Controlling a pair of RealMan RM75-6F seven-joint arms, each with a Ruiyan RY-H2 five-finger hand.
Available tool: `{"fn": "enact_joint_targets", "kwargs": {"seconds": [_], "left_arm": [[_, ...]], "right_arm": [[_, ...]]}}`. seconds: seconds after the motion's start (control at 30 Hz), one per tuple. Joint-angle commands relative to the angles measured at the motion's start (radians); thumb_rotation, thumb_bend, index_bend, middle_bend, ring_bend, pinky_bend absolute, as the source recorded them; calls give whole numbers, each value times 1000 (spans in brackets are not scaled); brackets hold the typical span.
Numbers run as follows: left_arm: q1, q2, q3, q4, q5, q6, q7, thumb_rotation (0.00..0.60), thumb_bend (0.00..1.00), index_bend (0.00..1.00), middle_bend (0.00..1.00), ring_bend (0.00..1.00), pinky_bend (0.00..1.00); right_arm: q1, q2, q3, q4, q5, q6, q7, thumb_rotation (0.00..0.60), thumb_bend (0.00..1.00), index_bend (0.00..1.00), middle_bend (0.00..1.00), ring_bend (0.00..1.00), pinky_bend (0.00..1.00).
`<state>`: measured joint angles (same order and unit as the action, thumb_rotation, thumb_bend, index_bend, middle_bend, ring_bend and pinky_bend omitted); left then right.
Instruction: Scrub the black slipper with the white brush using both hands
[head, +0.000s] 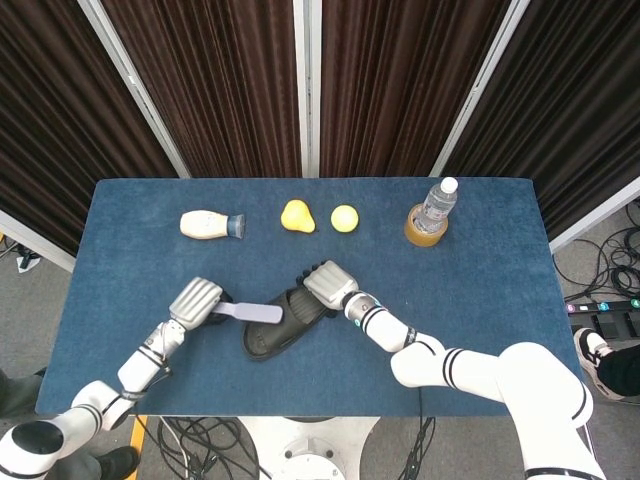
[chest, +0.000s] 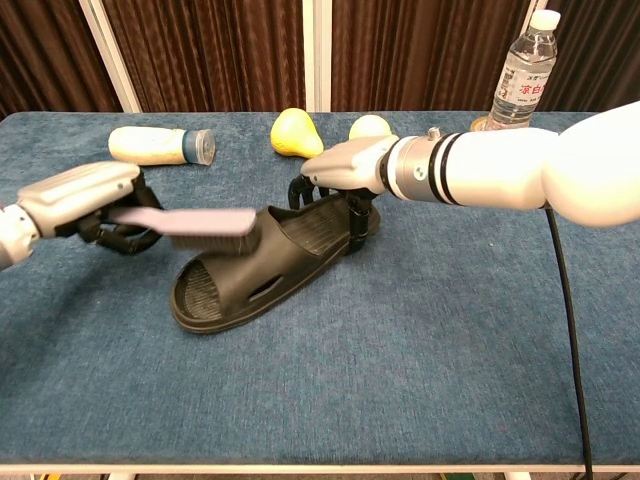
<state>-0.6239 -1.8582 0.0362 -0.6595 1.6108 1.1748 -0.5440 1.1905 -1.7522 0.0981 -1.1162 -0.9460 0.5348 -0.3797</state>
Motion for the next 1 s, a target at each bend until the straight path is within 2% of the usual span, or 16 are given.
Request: {"fn": "enact_joint_targets", "kwargs": {"seconds": [0.03,0.2,0.4,0.57,0.77,0.87,0.97,1.0], "left_arm": [[-4,-40,-29,42,-25,14,-8,600,538,1000,1000,1000,1000],[-8,-71,2,97,1,0,10,600,537,1000,1000,1000,1000],[14,-68,83,114,67,9,10,600,538,1000,1000,1000,1000],[37,-34,133,74,106,33,13,600,537,1000,1000,1000,1000],[61,38,159,-32,133,88,57,600,537,1000,1000,1000,1000],[72,74,150,-91,127,114,80,600,538,1000,1000,1000,1000],[83,102,120,-140,99,133,81,600,538,1000,1000,1000,1000],[86,110,110,-154,87,134,77,600,538,1000,1000,1000,1000]], "right_arm": [[1,0,0,1,1,0,0,600,223,512,418,234,275],[1,3,3,1,3,1,2,600,223,512,418,234,275],[2,7,3,7,12,-3,0,600,223,512,418,234,275],[2,4,0,11,17,-4,-1,600,223,512,418,234,275],[-2,3,-1,4,16,2,1,600,216,510,412,234,272],[-3,8,-1,-5,16,-6,8,600,166,416,367,209,238],[-1,20,-2,-18,26,-22,13,600,47,106,195,62,119],[0,24,-2,-24,29,-24,14,600,24,44,133,27,73]]}}
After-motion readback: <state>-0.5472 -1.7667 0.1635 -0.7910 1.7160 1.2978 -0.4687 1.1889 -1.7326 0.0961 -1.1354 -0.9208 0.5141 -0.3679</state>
